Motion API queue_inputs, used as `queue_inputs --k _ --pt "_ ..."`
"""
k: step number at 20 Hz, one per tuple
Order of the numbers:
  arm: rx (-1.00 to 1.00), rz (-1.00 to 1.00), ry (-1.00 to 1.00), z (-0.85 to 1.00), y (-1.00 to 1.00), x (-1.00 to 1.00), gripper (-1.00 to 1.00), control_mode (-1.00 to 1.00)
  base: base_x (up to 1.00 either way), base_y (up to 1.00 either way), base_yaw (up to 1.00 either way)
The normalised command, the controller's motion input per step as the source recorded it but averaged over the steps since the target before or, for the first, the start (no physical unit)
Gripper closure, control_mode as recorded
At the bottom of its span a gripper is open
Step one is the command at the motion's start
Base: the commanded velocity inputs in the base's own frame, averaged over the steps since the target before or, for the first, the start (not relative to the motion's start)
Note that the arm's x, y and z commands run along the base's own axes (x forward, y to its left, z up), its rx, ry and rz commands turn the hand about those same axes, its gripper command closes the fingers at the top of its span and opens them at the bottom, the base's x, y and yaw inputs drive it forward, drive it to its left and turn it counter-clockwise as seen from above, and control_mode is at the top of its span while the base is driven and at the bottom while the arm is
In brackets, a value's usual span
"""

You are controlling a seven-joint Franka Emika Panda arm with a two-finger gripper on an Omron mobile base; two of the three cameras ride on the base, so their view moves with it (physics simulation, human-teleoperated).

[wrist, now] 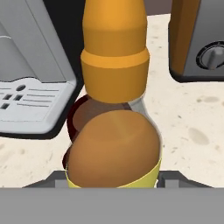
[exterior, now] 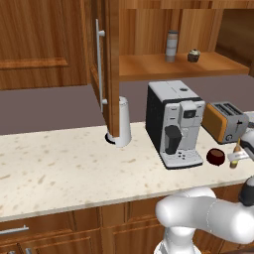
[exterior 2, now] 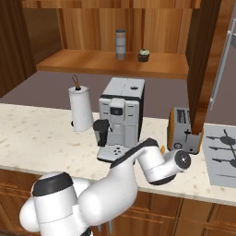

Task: Pick the cinnamon and honey bottle from the cabinet and place them next to the mug.

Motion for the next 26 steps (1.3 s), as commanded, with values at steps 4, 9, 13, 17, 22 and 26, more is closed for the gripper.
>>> queue_inputs --k 4,9,13,17,22,26 --pt "0.0 0.0 0.0 -0.21 0.0 0.0 1.0 -1.0 0.0 0.0 0.0" --pt "0.0 0.0 0.0 -0.15 0.0 0.0 1.0 -1.0 0.0 0.0 0.0" --pt "0.0 0.0 0.0 -0.13 0.0 0.0 1.0 -1.0 0.0 0.0 0.0" --pt "0.0 0.0 0.0 -0.1 0.0 0.0 1.0 -1.0 0.0 0.0 0.0" --pt "0.0 0.0 -0.01 -0.01 0.0 0.03 1.0 -1.0 0.0 0.0 0.0" --pt "0.0 0.0 0.0 0.0 0.0 0.21 1.0 -1.0 0.0 0.0 0.0"
